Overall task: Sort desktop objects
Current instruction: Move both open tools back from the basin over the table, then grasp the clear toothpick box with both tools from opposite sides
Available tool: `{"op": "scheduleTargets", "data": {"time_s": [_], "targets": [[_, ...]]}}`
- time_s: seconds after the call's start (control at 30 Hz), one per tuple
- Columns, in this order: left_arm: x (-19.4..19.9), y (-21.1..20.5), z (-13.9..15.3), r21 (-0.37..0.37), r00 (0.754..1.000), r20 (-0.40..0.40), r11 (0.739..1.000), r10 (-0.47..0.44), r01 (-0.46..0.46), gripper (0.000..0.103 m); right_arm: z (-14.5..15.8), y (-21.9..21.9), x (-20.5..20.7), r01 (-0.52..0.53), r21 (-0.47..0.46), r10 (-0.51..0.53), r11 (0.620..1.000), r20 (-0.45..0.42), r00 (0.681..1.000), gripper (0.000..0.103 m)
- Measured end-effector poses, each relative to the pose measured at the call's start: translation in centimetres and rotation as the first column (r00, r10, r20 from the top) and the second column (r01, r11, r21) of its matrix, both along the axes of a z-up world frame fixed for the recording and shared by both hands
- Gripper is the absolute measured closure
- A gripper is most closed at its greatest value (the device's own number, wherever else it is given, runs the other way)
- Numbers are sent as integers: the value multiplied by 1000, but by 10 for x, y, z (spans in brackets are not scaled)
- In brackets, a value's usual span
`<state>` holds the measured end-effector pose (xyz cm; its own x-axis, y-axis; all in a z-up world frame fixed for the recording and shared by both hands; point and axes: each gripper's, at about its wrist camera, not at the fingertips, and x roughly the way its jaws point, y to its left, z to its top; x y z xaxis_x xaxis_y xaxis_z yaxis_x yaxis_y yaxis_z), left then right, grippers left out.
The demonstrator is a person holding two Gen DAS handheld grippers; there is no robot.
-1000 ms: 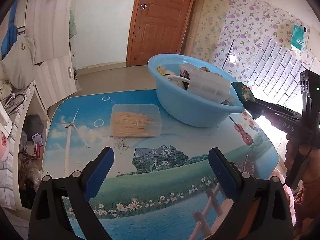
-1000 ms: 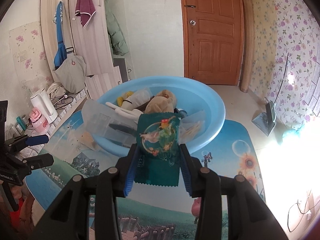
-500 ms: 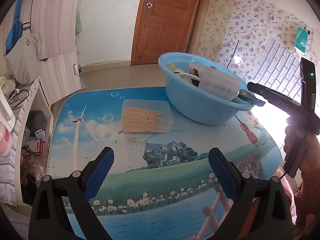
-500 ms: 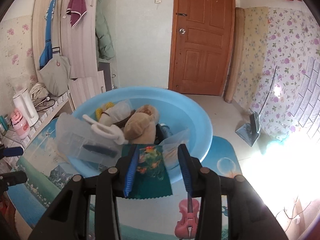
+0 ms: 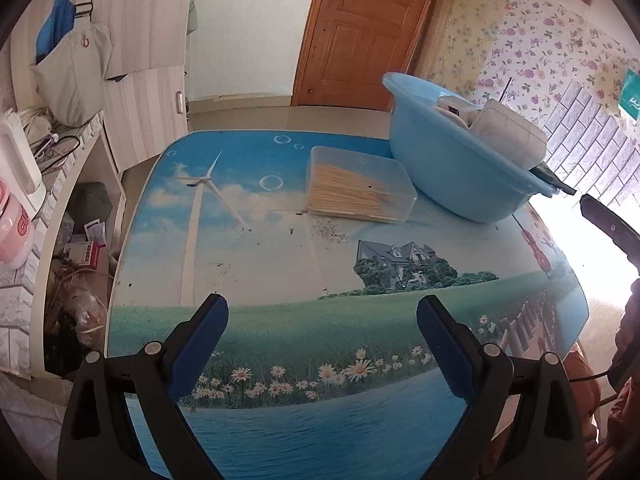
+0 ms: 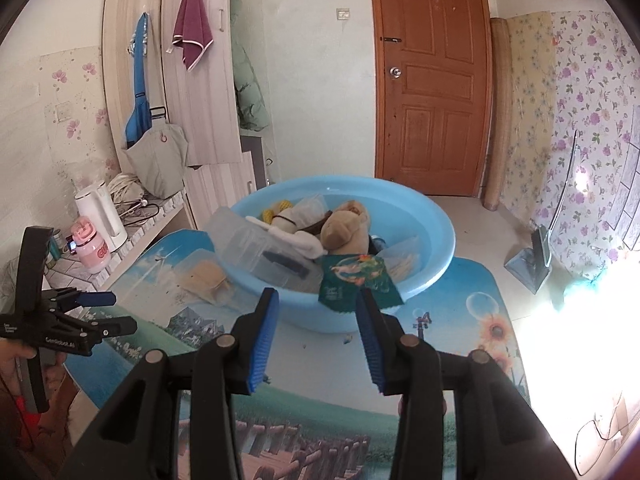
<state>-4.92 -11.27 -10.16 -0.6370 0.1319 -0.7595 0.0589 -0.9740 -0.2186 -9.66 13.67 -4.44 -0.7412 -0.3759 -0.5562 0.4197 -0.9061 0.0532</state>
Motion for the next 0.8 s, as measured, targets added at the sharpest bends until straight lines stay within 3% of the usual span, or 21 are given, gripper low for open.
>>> {"op": "scheduleTargets", "data": {"time_s": [0.3, 0.6, 0.8], "targets": [[-5, -4, -7, 8, 1000, 9, 1000, -6, 6, 7, -26, -5, 5, -25, -33, 29, 999, 104, 994, 64], [-41, 1, 7, -19, 993, -30, 993, -116, 116, 7, -42, -46, -9, -132, -44, 138, 990, 157, 978, 63], [-72, 1, 0, -76, 980, 32, 977, -197, 199, 8, -51, -79, -35, -141, -97, 160, 985, 230, 960, 43]]}}
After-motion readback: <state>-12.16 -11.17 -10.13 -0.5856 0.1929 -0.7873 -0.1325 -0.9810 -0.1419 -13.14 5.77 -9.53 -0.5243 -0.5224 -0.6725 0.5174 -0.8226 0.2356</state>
